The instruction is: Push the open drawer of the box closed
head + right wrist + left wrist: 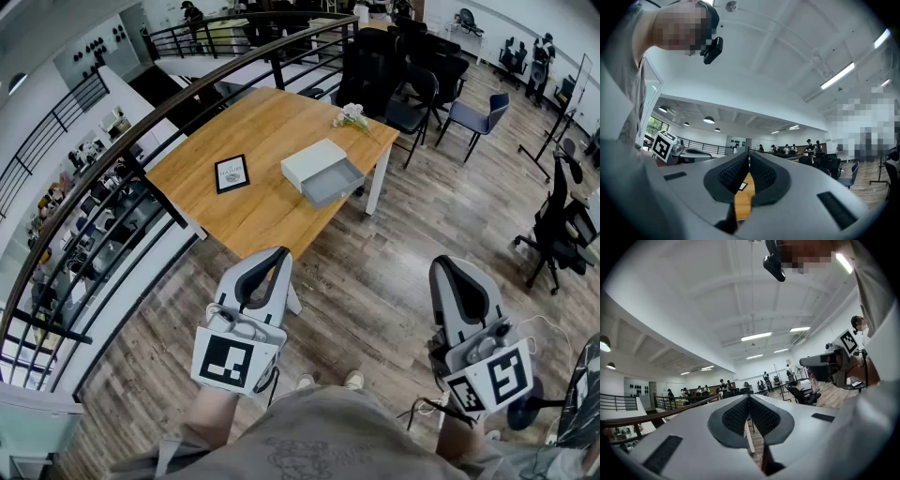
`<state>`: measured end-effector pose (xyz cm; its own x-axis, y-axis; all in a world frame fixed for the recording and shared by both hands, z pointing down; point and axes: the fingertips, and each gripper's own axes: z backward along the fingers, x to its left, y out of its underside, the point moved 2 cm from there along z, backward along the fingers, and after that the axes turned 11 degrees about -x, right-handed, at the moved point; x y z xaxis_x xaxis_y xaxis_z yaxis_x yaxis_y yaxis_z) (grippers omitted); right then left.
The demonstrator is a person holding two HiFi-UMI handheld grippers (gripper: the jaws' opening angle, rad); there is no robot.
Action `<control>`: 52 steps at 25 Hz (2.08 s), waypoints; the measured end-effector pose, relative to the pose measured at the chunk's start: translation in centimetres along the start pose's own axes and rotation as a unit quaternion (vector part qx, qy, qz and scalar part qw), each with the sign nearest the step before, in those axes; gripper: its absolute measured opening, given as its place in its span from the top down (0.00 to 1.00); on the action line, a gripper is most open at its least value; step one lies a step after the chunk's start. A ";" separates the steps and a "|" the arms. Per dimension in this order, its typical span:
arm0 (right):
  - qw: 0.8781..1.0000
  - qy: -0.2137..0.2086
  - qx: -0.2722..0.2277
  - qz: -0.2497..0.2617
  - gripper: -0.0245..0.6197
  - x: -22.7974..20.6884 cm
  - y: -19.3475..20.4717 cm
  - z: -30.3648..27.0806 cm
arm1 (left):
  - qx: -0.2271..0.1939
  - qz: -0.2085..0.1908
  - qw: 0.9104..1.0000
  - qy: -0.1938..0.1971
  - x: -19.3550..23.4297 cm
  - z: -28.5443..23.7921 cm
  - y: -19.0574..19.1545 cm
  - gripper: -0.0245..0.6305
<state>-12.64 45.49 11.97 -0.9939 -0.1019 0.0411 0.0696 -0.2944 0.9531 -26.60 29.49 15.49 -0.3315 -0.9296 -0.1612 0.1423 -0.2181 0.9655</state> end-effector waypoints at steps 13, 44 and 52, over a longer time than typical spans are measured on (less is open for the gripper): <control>1.000 -0.013 -0.002 -0.026 0.90 -3.0 0.7 0.4 | 0.000 -0.021 1.000 -0.005 -1.2 -2.0 0.4 0.93; 0.997 -0.044 0.048 -0.044 0.72 -9.9 6.7 -1.1 | 0.022 0.008 0.999 -0.023 -3.4 -9.1 5.1 0.93; 0.992 -0.060 0.096 -0.057 0.72 -11.8 12.7 -7.7 | 0.053 0.027 0.998 -0.037 1.6 -13.1 10.0 0.93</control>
<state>0.67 35.66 21.33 -0.9982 0.0395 -0.0452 -0.0493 -0.1098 0.9927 -13.46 21.92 22.17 -0.3943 -0.9140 -0.0957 0.0645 -0.1313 0.9892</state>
